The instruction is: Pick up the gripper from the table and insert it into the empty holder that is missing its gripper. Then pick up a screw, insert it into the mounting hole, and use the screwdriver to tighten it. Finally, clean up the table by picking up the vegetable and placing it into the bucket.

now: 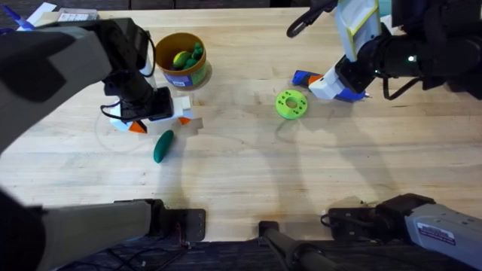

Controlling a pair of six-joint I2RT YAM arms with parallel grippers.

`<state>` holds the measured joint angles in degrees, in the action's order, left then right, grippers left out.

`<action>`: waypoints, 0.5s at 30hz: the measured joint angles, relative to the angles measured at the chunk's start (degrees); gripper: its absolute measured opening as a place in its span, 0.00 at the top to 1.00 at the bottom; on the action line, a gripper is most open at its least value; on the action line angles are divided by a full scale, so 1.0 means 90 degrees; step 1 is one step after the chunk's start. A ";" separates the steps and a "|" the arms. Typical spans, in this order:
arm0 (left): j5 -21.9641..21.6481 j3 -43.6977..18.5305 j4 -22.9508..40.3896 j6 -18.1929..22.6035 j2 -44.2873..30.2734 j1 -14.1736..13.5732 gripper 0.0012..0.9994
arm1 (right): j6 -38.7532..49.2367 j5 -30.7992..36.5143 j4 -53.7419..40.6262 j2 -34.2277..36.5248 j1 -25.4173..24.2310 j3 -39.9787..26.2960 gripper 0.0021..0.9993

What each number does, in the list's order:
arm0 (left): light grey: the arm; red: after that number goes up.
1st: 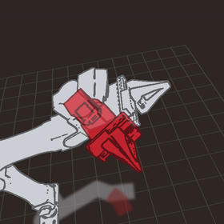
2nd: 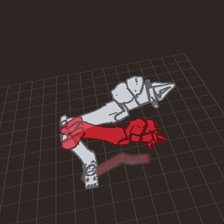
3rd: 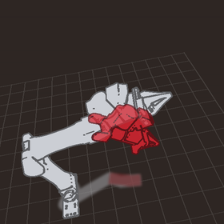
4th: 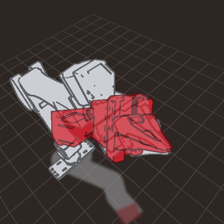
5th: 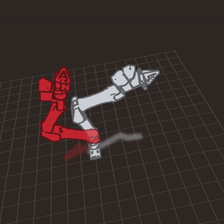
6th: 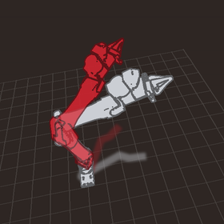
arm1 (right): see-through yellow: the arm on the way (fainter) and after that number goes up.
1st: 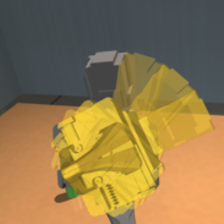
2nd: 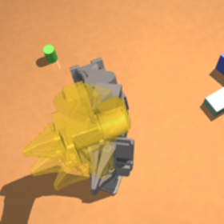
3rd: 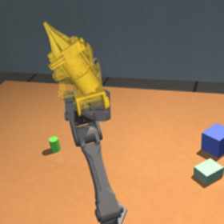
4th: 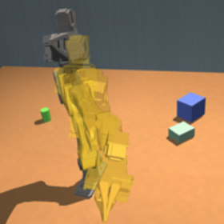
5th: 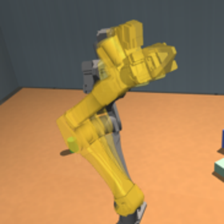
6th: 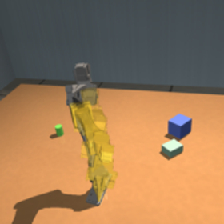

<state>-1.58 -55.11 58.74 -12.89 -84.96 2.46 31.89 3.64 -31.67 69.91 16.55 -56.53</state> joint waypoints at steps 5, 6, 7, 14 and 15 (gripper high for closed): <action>0.0188 0.0041 0.0120 0.0487 -0.0228 0.0002 0.03 | 0.0020 -0.0002 -0.0060 0.0000 0.0005 0.0002 0.01; 0.0330 0.0041 0.0191 0.0824 -0.0217 -0.0002 0.03 | 0.0052 -0.0002 -0.0059 0.0000 0.0005 0.0002 0.01; 0.0468 0.0037 0.0288 0.1194 -0.0203 -0.0004 0.03 | 0.0122 -0.0002 -0.0061 0.0000 0.0005 0.0002 0.01; 0.0573 -0.0108 0.1064 0.3421 0.0153 -0.0019 0.03 | 0.0824 -0.0004 -0.0062 0.0002 0.0005 0.0002 0.01; 0.0454 -0.0114 0.1116 0.3631 0.0189 -0.0019 0.03 | 0.0882 -0.0003 -0.0062 0.0001 0.0005 0.0002 0.01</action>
<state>2.51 -56.13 68.78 19.79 -83.26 2.28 39.83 3.61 -32.23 69.92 16.60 -56.51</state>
